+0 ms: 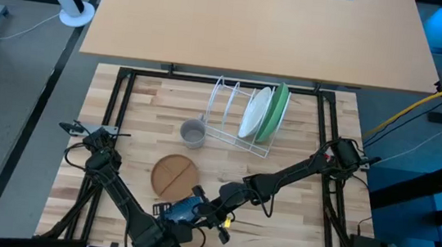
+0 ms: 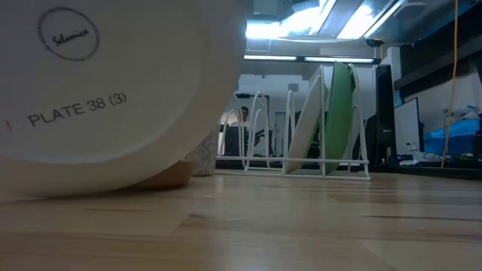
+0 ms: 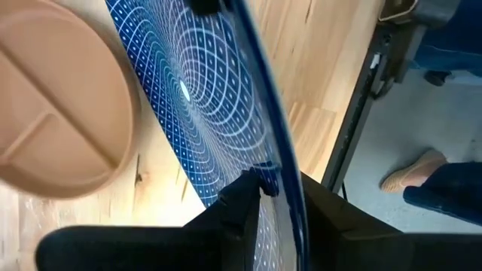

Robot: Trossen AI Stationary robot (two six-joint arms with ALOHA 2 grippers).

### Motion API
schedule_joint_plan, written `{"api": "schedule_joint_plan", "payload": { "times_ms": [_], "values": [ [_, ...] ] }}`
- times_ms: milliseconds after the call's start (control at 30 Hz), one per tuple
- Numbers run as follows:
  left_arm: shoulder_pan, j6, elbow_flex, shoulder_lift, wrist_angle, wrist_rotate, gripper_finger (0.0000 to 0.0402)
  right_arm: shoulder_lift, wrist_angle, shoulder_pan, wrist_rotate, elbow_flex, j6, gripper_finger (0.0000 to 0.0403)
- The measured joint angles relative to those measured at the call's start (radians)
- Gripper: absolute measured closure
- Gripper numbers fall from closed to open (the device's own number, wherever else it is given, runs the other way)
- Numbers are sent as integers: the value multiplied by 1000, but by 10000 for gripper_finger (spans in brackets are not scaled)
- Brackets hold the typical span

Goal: Sort dishes
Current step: Put the blue plate in the dish rack

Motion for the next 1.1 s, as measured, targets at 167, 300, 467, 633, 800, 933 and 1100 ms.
{"api": "schedule_joint_plan", "payload": {
  "times_ms": [167,300,467,633,800,933,1100],
  "values": [
    [16,9,0,0,0,0,337,0,1,0,5,0,-2,382],
    [25,20,0,0,2,0,307,0,6,0,16,0,-3,382],
    [34,18,0,2,5,-3,253,0,7,0,18,0,-3,382],
    [39,21,-20,11,20,-12,235,0,7,0,14,-1,-4,382],
    [38,25,-44,11,26,-18,264,0,1,0,9,-2,-4,382],
    [38,24,-44,11,18,-17,316,0,-1,0,9,-2,-4,382],
    [37,-4,-43,6,-18,-24,365,0,8,-1,17,-1,-2,381]
  ]
}}
